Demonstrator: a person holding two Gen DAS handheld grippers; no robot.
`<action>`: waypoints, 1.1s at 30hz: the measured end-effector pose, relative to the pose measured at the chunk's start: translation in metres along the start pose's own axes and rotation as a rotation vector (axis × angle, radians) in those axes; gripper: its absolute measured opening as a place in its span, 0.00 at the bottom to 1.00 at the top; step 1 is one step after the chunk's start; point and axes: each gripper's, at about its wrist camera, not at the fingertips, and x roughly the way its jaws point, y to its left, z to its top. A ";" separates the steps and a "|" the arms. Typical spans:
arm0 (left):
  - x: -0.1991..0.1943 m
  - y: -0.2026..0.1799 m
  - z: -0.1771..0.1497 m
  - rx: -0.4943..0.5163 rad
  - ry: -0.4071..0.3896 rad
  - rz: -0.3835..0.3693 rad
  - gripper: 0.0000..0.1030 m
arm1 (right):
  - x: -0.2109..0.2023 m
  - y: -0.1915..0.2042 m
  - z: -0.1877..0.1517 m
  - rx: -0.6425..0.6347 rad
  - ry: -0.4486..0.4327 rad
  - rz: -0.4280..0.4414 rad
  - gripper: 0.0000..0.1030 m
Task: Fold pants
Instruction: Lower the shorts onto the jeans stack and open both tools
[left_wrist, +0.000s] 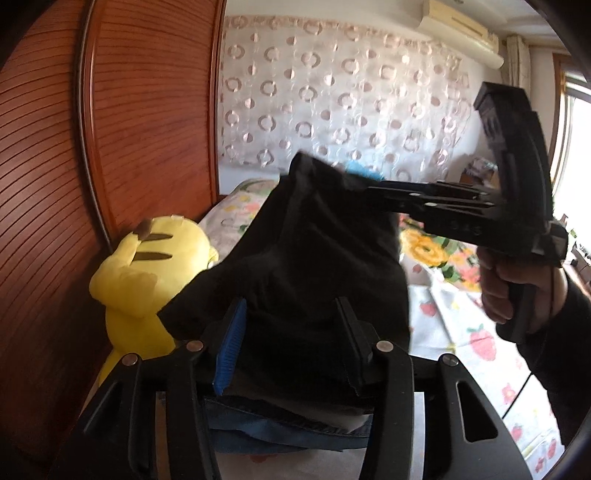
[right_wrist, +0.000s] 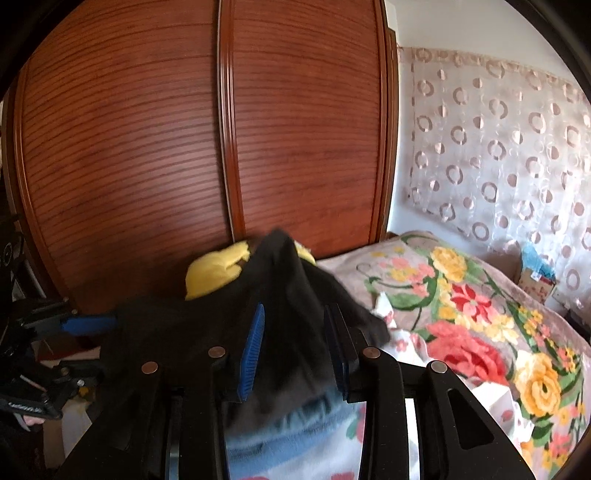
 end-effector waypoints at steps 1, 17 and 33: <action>0.002 0.000 -0.002 0.005 0.007 0.009 0.48 | 0.003 -0.002 0.000 0.001 0.008 -0.006 0.34; -0.009 0.001 -0.013 0.022 0.014 0.051 0.48 | 0.002 0.022 0.007 0.060 0.003 -0.061 0.34; -0.058 0.008 -0.027 0.012 -0.060 0.043 0.77 | -0.039 0.055 -0.016 0.096 -0.020 -0.082 0.52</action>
